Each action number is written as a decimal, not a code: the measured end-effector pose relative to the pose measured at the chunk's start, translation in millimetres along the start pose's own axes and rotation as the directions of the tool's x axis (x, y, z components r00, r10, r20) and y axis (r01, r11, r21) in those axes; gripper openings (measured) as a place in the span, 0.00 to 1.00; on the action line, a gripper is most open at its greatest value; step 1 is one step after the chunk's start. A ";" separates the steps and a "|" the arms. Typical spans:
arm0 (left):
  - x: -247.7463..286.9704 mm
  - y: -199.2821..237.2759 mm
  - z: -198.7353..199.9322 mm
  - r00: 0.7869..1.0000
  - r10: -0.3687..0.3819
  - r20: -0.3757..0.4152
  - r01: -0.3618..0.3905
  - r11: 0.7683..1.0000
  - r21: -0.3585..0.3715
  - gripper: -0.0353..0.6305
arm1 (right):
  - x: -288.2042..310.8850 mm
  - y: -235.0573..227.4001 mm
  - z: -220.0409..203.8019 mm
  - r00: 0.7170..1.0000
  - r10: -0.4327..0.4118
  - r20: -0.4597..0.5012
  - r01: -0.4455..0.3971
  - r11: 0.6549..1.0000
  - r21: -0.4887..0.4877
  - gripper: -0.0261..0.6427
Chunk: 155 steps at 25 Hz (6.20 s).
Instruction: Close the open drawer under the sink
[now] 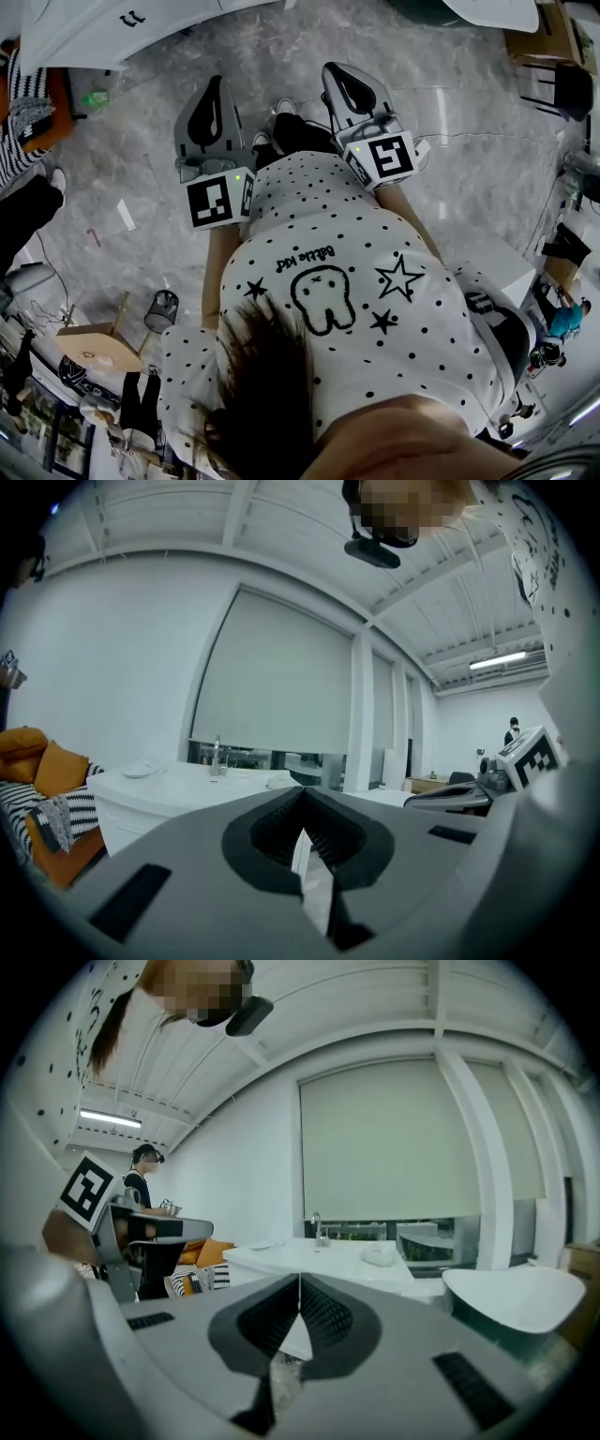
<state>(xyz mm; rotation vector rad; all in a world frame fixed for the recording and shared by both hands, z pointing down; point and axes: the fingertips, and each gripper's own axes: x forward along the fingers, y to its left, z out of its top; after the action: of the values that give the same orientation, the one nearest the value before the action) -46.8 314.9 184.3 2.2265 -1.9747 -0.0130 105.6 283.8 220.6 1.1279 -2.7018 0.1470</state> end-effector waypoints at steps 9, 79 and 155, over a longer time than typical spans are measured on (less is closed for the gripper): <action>39.8 -11.3 1.3 0.999 0.047 0.014 -0.047 0.999 0.006 0.06 | 17.7 -46.5 1.8 1.000 0.027 0.017 -0.027 1.000 -0.003 0.06; 230.8 87.9 36.1 0.998 0.067 -0.003 -0.067 0.996 -0.054 0.06 | 212.2 -144.6 44.8 1.000 0.014 -0.024 -0.014 1.000 0.014 0.06; 252.0 96.7 44.7 0.998 0.059 0.007 -0.059 0.995 -0.086 0.06 | 223.1 -157.7 50.5 0.999 -0.015 -0.034 0.015 1.000 0.019 0.06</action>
<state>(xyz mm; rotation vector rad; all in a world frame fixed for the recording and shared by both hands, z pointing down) -115.7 50.1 178.6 2.1182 -2.0042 -0.0988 57.2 10.2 224.6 1.1405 -2.6677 0.1883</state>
